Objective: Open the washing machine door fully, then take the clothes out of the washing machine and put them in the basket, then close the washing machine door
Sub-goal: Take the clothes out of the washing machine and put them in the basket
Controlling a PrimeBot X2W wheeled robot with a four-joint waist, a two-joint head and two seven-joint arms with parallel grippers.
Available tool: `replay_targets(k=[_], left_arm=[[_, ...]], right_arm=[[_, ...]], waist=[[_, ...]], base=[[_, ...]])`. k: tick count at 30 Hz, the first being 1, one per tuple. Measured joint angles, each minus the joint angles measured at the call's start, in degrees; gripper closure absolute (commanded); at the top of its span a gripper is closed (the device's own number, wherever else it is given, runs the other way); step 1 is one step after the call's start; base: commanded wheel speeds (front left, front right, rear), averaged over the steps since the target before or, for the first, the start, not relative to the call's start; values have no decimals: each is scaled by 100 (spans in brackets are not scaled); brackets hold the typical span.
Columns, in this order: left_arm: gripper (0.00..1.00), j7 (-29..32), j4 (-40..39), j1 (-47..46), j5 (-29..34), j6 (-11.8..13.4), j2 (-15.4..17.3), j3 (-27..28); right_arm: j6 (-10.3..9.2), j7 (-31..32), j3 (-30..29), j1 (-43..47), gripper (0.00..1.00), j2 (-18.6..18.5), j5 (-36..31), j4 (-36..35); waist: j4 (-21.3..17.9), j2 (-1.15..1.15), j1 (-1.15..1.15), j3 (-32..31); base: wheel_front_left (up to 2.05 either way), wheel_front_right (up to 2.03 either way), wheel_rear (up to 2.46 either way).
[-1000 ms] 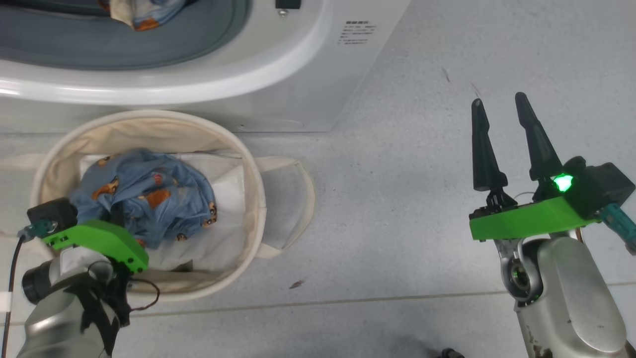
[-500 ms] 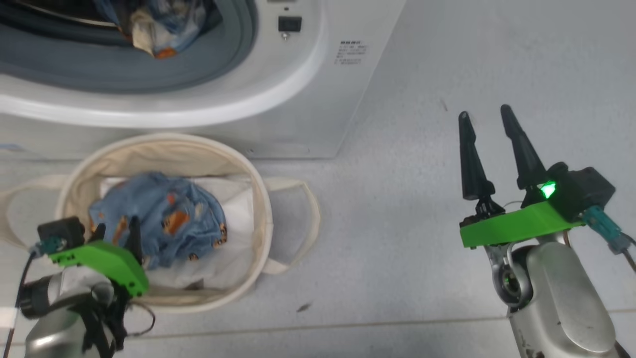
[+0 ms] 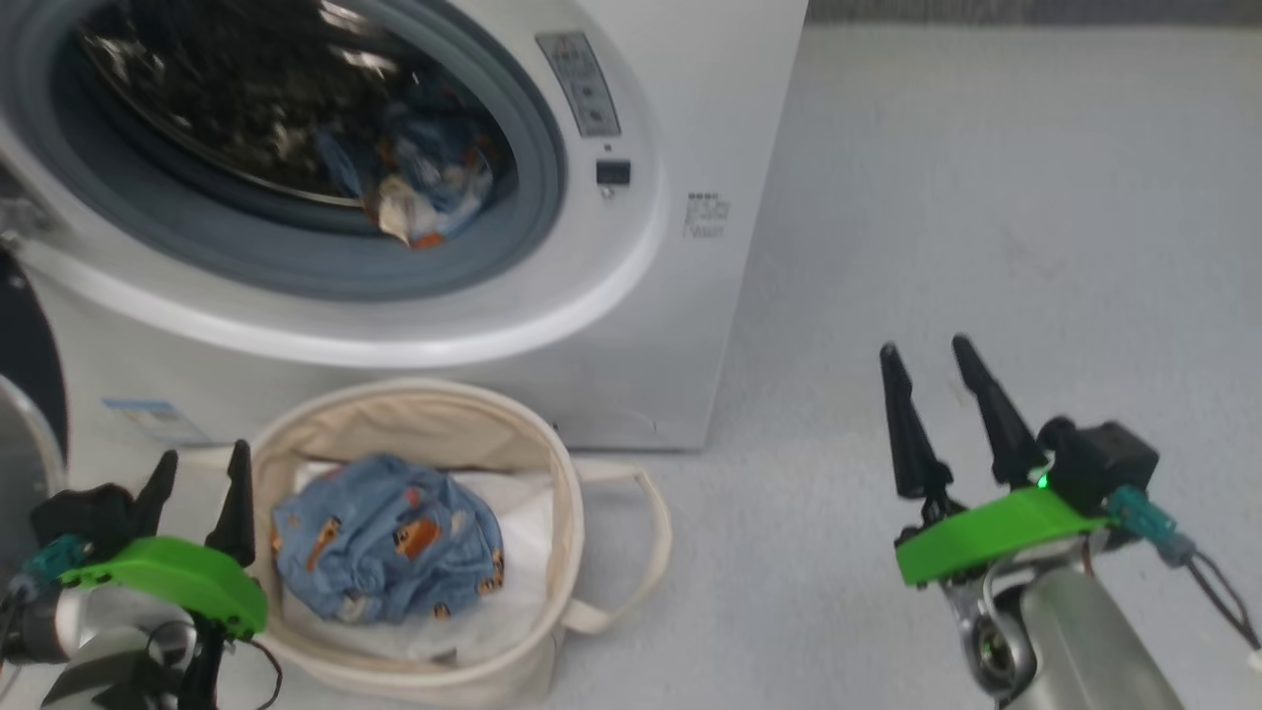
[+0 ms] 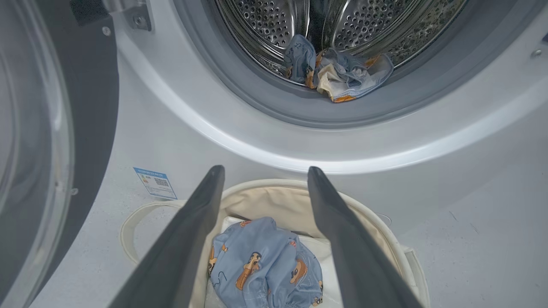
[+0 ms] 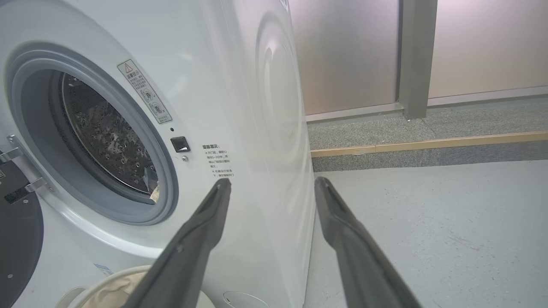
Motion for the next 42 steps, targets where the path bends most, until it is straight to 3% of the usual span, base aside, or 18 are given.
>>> replay_targets(k=[9,18,28,42], left_arm=[[0,-2,-1847,1292,476,-26,-121,809],[0,-1,-2761,2379,556,105,-247,1078],[0,10,-3176,2807,555,250,-198,1163],[0,136,-3294,2809,553,214,-159,1079]], right_arm=[[0,0,49,473,0,2,125,165],[0,0,35,615,0,13,165,153],[0,1,30,699,0,36,132,143],[0,0,36,695,0,44,132,140]], waist=[[140,0,0,-784],[43,0,0,-959],[-161,0,0,-1026],[-183,0,0,-926]], base=[[0,0,0],[0,0,0],[0,0,0],[0,0,0]])
